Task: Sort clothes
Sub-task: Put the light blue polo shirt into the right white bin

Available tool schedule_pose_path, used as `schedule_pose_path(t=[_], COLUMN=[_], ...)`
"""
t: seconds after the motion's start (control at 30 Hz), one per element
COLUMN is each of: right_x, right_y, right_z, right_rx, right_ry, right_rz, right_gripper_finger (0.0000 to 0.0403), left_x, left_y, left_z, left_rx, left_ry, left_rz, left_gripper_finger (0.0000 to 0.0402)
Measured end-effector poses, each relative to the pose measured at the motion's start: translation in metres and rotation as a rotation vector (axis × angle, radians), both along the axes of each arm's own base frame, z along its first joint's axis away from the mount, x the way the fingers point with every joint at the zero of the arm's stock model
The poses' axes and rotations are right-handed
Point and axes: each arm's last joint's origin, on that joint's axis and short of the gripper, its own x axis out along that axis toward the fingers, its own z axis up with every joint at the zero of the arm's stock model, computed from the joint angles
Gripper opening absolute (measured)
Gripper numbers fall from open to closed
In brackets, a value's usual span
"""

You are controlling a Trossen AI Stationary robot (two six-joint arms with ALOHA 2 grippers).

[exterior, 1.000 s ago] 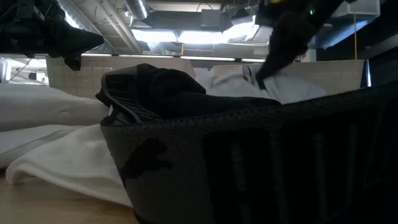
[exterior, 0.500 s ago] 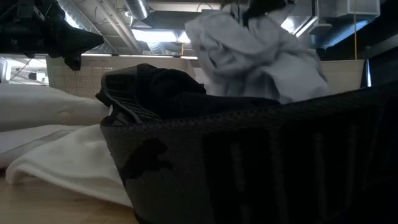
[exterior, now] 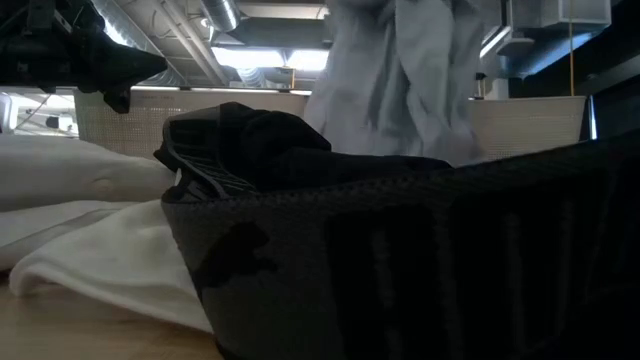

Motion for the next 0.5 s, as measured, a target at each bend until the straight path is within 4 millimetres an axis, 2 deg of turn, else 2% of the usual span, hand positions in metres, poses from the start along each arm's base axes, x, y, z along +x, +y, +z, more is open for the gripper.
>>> schedule_pose_path(t=[0.27, 0.5], right_x=[-0.033, -0.06], right_y=[-0.007, -0.031], right_z=[0.064, 0.101], right_rx=[-0.151, -0.255], right_ry=[-0.133, -0.194], right_rz=[-0.096, -0.235], right_gripper_finger=[0.0028, 0.0028], left_x=[0.0, 0.0], left_y=[0.0, 0.0], left_z=[0.0, 0.0], left_rx=[0.0, 0.0], left_ry=[-0.002, -0.003], left_rz=[0.0, 0.0], left_gripper_finger=[0.0008, 0.0008])
